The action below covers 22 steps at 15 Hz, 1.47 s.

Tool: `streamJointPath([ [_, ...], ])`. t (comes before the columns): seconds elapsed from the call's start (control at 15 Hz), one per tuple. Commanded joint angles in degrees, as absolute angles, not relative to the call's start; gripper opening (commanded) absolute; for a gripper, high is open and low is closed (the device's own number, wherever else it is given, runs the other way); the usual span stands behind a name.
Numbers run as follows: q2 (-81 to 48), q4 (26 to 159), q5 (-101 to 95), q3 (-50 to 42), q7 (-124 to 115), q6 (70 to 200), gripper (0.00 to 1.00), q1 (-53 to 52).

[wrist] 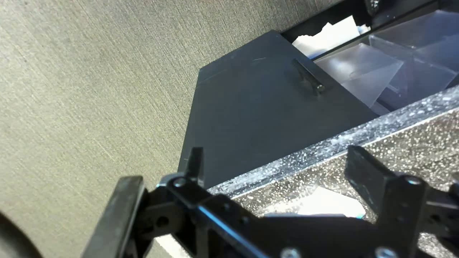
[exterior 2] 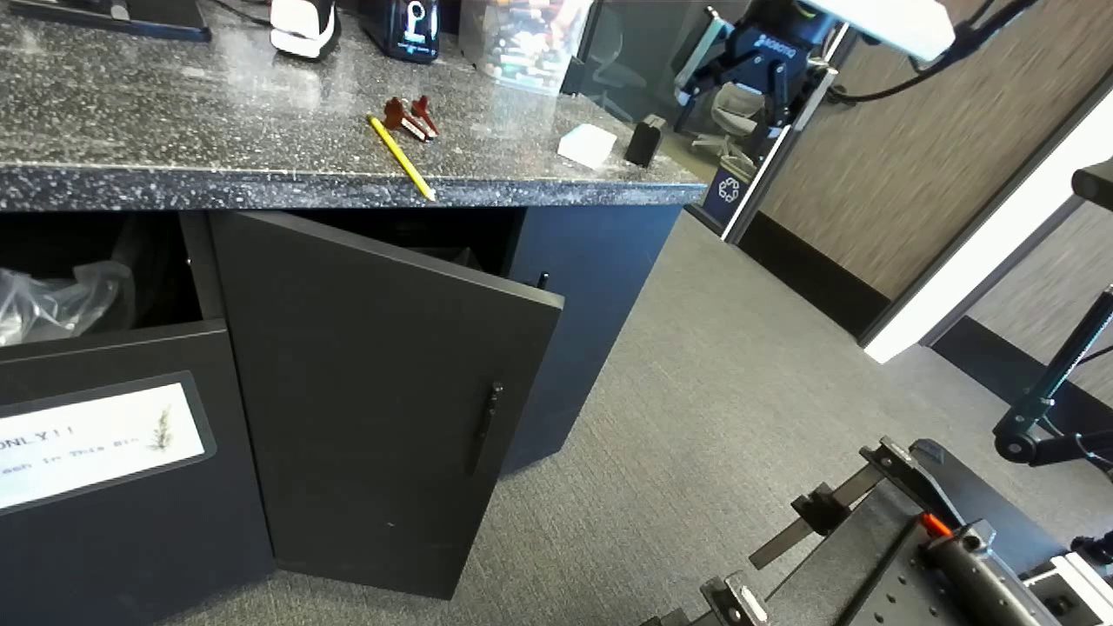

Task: Move the white thing slightly to the left

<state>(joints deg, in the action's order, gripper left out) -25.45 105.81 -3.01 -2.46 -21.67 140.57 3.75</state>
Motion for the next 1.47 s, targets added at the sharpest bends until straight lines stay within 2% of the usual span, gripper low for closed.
streamJointPath([
  [0.0,-35.7,91.2,0.7,-4.7,-26.7,135.4,1.0,1.3],
  [0.33,-47.4,75.3,3.4,-6.3,-33.1,129.5,1.0,0.3],
  [1.0,-66.0,47.5,4.3,-5.9,-35.8,126.8,1.0,0.6],
  [1.4,-75.9,32.8,3.1,-5.4,-37.7,118.0,1.0,1.0],
])
